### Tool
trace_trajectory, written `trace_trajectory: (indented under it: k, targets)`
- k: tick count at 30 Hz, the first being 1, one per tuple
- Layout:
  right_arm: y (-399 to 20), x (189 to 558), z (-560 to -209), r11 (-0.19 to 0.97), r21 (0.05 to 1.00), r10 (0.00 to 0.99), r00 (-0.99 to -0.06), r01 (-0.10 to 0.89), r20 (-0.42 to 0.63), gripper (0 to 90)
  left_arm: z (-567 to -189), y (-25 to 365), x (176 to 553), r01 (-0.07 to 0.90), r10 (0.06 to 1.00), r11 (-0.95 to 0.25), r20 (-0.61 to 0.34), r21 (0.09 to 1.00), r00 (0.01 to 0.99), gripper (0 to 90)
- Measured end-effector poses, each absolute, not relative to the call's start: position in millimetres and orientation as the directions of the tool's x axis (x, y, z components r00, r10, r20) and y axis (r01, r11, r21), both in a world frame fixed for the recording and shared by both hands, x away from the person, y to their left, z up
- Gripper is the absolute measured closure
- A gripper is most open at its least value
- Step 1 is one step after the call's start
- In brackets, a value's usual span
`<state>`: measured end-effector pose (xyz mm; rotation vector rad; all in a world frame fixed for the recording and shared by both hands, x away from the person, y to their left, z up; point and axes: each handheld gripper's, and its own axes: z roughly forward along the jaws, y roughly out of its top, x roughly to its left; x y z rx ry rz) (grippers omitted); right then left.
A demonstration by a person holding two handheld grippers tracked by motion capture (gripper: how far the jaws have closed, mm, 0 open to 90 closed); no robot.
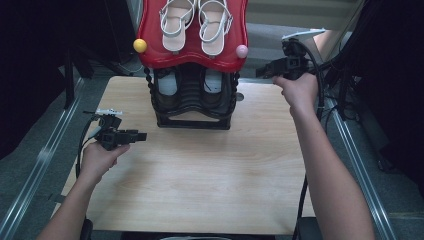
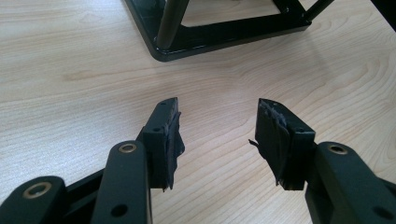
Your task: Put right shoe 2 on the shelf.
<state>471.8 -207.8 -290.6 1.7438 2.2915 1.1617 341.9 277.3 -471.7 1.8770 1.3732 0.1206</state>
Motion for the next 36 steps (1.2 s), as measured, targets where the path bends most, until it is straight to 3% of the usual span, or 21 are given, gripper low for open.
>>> trace_trajectory:
  k: [36]
  targets:
    - [-197.1,421.9,-442.6,0.204,0.506,0.794,-0.444,0.838,0.416,61.6,-475.8,272.7,343.4,0.756,0.837,-0.121,-0.344,0.643,0.427,50.4]
